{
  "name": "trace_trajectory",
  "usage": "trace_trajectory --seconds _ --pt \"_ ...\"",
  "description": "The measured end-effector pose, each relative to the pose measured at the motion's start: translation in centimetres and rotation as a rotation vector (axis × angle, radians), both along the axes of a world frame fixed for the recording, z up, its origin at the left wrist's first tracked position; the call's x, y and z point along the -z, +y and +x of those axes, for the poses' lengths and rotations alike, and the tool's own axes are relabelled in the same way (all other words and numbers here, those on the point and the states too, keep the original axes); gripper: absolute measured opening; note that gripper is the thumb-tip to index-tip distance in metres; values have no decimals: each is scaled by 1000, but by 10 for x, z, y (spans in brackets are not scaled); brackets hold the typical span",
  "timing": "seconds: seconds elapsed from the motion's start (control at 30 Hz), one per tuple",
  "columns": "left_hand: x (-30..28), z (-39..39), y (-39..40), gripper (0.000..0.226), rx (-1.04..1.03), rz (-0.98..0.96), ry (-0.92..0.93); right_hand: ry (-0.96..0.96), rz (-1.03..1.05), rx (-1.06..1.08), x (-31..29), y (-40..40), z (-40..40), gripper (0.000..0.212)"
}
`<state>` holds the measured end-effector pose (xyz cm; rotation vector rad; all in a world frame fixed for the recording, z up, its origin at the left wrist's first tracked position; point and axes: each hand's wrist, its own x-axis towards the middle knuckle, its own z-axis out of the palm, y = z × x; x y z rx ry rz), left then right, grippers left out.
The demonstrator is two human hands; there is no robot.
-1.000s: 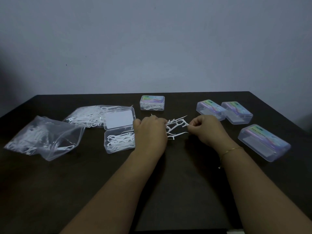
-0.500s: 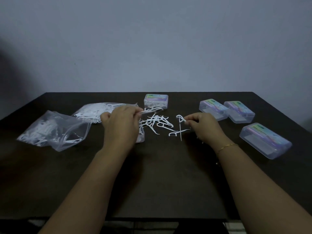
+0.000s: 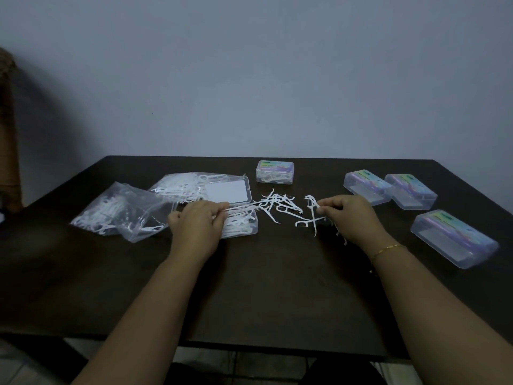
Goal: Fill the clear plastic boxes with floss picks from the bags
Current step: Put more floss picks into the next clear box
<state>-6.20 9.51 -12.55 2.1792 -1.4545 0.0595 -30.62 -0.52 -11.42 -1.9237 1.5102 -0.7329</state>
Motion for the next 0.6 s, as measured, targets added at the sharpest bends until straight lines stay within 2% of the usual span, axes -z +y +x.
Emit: trace_trajectory --seconds 0.17,0.43,0.6 --pt "6 3 -1 37 45 -64 133 -83 -7 -4 -1 9 2 27" --pt "6 -3 1 29 63 -369 313 -279 30 -18 -6 20 1 25" --pt "9 -2 0 27 28 -413 391 -426 86 30 -7 26 6 23"
